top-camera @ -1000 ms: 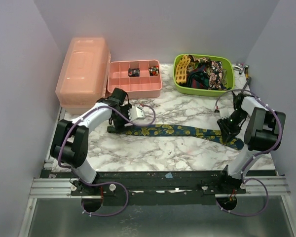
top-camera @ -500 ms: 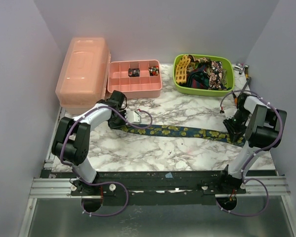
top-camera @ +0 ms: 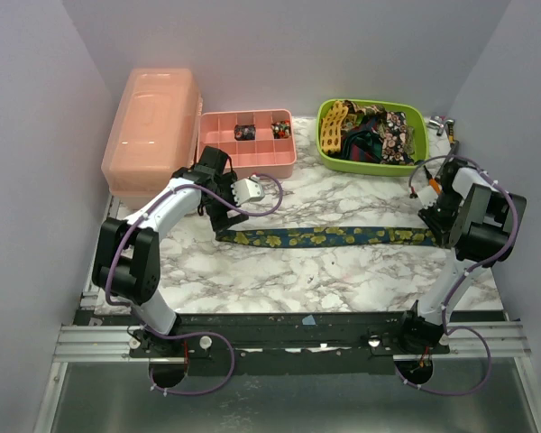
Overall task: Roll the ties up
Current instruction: Flatten out the tie at the center of the board.
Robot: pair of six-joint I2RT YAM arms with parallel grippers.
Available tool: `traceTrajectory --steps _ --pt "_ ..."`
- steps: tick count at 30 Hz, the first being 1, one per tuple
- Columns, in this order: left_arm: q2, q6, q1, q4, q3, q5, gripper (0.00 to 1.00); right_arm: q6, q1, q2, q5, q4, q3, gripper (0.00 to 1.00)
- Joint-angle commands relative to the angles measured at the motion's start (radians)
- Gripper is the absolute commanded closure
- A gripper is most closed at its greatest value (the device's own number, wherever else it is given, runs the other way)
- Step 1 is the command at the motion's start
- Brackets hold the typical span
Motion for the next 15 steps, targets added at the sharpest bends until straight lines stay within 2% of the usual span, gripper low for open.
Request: traceTrajectory --steps 1,5,8,10,12,13,14,15 --pt "-0.108 -0.101 0.005 -0.007 0.035 0.178 0.02 -0.144 -0.06 0.072 0.031 0.161 0.098 0.62" --pt "-0.163 -0.201 0.015 0.0 0.088 0.255 0.02 -0.228 -0.102 0.05 -0.006 0.107 0.191 0.53" --pt "-0.273 -0.354 0.026 0.176 0.048 0.262 0.02 -0.242 -0.109 -0.006 -0.076 0.039 0.255 0.42" --pt "-0.36 -0.427 0.04 0.33 -0.02 0.284 0.01 -0.231 -0.109 -0.054 -0.202 -0.046 0.323 0.33" --pt "-0.442 -0.506 0.043 0.523 -0.124 0.276 0.01 -0.214 -0.108 -0.11 -0.345 -0.119 0.384 0.19" --pt "-0.475 -0.537 0.043 0.608 -0.175 0.262 0.01 -0.208 -0.107 -0.14 -0.437 -0.152 0.409 0.09" --pt "-0.493 -0.579 0.041 0.645 -0.2 0.243 0.01 -0.193 -0.106 -0.169 -0.518 -0.167 0.427 0.01" --pt "-0.503 -0.6 0.04 0.628 -0.196 0.233 0.02 -0.159 -0.104 -0.201 -0.619 -0.156 0.425 0.0"
